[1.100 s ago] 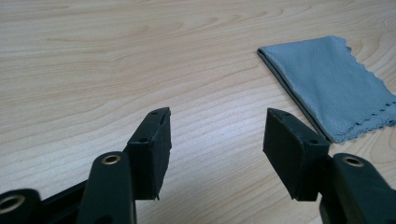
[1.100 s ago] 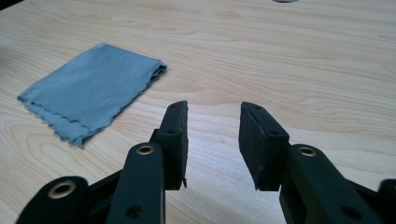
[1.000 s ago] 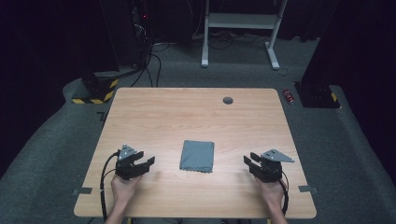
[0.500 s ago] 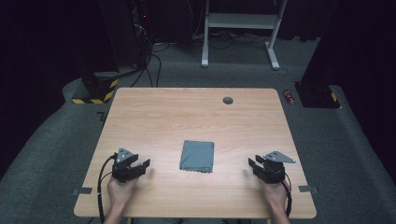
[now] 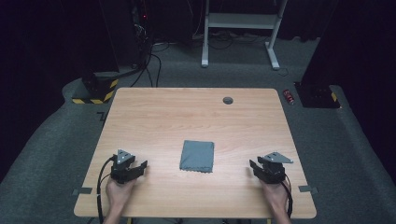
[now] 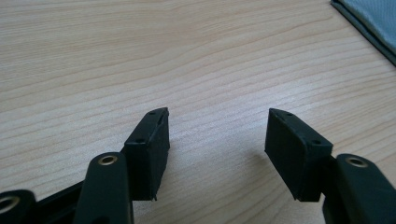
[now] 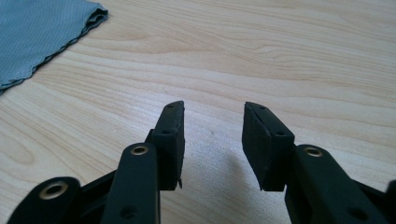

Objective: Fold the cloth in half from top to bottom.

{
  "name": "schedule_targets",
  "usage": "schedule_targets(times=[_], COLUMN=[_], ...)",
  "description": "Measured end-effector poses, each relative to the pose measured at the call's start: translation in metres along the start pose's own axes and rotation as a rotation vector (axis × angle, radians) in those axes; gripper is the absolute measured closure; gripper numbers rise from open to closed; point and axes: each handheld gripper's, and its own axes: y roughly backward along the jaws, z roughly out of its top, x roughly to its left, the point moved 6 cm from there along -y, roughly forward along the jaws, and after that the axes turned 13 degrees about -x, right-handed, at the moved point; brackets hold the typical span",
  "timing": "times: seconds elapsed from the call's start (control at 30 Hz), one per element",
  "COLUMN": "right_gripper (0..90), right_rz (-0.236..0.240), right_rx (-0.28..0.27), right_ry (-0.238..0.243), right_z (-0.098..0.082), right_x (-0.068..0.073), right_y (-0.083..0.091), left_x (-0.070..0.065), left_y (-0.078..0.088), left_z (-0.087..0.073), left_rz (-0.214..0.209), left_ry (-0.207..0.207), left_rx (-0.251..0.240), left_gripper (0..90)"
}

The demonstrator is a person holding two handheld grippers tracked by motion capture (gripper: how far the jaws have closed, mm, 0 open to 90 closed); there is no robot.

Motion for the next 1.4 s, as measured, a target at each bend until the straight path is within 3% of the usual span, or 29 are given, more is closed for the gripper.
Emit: schedule_targets(times=[0.37,0.67,1.4], right_gripper=[53.7,39.6,38.1], right_rz=[-0.018,-0.03,-0.022], right_rx=[0.049,0.065,0.065], right_ry=[0.02,0.005,0.011], right_z=[-0.011,-0.011,-0.011], right_x=[-0.001,-0.004,-0.004], right_y=[-0.004,-0.006,-0.006], left_x=[-0.003,-0.004,-0.005], left_y=[-0.002,-0.003,-0.003], left_z=[-0.001,-0.001,-0.001], left_rz=[0.022,-0.001,-0.004], left_ry=[-0.038,-0.042,-0.044], left_rx=[0.004,0.018,0.018], left_gripper=[37.8,29.2,28.1])
